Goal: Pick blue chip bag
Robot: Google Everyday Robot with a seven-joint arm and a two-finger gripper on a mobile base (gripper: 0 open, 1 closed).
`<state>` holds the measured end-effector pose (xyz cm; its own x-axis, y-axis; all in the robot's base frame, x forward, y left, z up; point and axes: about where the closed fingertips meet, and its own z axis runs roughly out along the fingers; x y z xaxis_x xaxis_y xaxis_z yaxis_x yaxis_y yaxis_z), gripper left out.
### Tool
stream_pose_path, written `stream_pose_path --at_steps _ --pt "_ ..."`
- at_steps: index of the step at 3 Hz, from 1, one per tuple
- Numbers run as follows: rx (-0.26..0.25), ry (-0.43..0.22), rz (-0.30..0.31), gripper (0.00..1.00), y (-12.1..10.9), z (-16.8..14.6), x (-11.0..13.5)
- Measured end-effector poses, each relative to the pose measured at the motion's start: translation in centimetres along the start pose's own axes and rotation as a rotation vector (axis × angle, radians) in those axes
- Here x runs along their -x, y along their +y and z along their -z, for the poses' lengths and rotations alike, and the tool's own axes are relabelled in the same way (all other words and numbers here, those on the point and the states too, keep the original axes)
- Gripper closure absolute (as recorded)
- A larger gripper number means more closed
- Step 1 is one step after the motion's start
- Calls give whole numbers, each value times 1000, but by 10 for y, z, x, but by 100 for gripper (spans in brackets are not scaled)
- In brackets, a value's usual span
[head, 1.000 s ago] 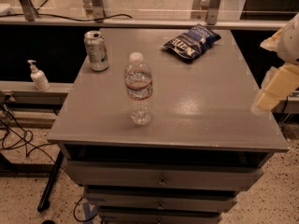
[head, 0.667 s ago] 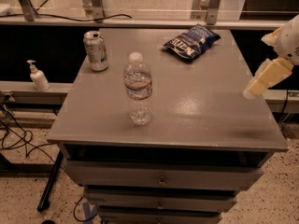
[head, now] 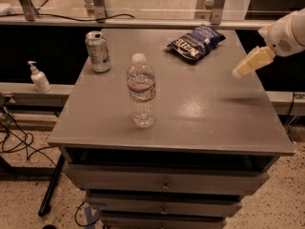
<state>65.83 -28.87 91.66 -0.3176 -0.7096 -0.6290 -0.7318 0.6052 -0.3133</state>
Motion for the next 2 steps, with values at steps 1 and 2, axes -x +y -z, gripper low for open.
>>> stream_pose_path --at_steps 1,2 --pt "-19 -76 -63 0 -44 -52 16" --pt "-41 -134 -129 0 -76 -91 30"
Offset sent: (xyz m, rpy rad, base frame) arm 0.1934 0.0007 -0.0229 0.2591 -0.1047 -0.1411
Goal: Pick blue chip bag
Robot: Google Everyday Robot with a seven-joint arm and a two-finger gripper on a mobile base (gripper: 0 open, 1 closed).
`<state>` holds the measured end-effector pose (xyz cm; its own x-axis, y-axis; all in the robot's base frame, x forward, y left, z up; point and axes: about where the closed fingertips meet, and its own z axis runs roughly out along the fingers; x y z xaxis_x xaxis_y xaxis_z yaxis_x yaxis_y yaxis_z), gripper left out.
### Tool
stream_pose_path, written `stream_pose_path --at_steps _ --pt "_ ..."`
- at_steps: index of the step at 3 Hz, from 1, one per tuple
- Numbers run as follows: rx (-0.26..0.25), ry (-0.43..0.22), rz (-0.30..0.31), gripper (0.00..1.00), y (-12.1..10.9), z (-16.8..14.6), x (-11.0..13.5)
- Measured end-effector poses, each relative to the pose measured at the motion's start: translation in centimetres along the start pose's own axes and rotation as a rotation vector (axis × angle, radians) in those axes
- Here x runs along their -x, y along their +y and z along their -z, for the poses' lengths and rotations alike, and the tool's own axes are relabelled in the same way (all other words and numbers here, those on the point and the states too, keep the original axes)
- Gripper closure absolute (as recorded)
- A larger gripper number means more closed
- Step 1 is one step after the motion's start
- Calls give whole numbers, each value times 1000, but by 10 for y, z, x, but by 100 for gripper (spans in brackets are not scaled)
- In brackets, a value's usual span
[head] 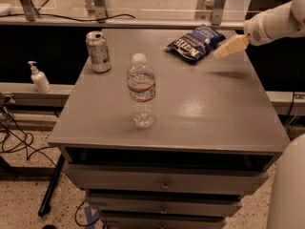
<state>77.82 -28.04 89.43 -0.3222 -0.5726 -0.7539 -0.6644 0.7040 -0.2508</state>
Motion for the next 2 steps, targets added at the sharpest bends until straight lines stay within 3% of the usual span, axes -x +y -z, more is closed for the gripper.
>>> stream_pose_path --at_steps 1,2 --pt "-17 -21 -64 0 -13 -38 13" --pt "1 -19 -141 0 -9 -70 19"
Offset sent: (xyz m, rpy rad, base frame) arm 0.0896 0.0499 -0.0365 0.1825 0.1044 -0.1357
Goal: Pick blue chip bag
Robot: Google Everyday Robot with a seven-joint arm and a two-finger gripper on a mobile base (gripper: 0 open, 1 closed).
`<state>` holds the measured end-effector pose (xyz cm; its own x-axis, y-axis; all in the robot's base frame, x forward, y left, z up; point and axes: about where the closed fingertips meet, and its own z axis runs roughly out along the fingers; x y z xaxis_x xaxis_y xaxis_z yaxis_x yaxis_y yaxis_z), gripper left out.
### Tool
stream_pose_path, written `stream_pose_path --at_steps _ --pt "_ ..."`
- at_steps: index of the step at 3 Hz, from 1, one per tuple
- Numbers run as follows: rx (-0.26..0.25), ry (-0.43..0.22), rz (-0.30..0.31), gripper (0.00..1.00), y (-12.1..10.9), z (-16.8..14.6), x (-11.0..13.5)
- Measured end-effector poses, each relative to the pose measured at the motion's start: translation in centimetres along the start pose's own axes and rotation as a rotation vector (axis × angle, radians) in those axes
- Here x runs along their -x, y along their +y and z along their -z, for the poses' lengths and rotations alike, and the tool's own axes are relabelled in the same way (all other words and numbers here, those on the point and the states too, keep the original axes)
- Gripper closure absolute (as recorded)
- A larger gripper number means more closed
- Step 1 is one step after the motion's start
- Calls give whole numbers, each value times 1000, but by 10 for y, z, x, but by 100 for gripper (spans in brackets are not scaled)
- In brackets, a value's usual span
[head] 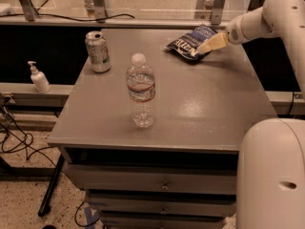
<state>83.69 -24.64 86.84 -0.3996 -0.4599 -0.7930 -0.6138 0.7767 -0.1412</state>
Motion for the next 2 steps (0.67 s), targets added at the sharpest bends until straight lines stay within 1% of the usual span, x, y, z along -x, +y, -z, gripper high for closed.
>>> stream_pose_path --at_steps 1,2 --pt "51 2 -63 19 16 -27 2" --pt "88 6 -92 41 27 -42 1"
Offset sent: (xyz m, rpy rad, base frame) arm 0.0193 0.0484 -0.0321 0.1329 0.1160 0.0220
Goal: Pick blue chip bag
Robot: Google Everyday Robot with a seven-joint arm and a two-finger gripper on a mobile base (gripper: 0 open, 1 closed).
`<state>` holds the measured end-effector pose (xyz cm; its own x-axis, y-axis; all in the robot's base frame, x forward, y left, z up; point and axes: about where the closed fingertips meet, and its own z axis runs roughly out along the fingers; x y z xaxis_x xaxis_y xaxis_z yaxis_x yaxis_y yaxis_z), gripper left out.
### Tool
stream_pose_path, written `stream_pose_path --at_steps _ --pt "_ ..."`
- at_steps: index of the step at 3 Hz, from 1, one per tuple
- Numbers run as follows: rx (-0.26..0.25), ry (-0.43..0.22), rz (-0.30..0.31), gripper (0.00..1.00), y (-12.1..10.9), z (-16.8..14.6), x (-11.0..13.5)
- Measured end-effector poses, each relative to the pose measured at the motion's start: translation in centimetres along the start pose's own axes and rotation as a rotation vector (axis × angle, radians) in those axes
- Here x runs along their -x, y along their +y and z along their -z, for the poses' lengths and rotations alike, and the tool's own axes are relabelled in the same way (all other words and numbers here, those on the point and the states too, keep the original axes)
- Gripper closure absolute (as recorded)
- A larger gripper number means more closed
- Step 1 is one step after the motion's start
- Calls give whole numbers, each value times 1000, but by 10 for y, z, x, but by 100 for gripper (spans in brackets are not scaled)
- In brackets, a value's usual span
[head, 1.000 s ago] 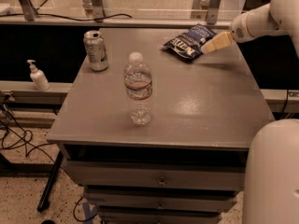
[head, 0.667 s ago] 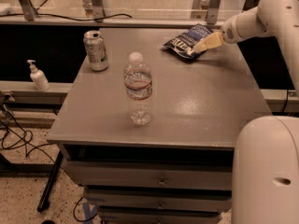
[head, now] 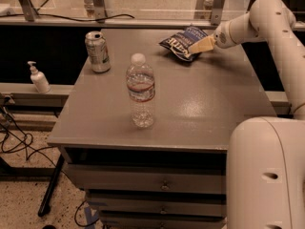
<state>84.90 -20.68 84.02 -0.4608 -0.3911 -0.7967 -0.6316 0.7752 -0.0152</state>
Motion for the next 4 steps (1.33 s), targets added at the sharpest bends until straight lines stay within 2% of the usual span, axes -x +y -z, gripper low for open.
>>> stream_pose_path --at_steps 2,3,4 --pt "-11 16 -2 88 -7 17 -3" --pt "-11 -2 9 100 -6 45 2" --pt "13 -50 23 100 3 82 12"
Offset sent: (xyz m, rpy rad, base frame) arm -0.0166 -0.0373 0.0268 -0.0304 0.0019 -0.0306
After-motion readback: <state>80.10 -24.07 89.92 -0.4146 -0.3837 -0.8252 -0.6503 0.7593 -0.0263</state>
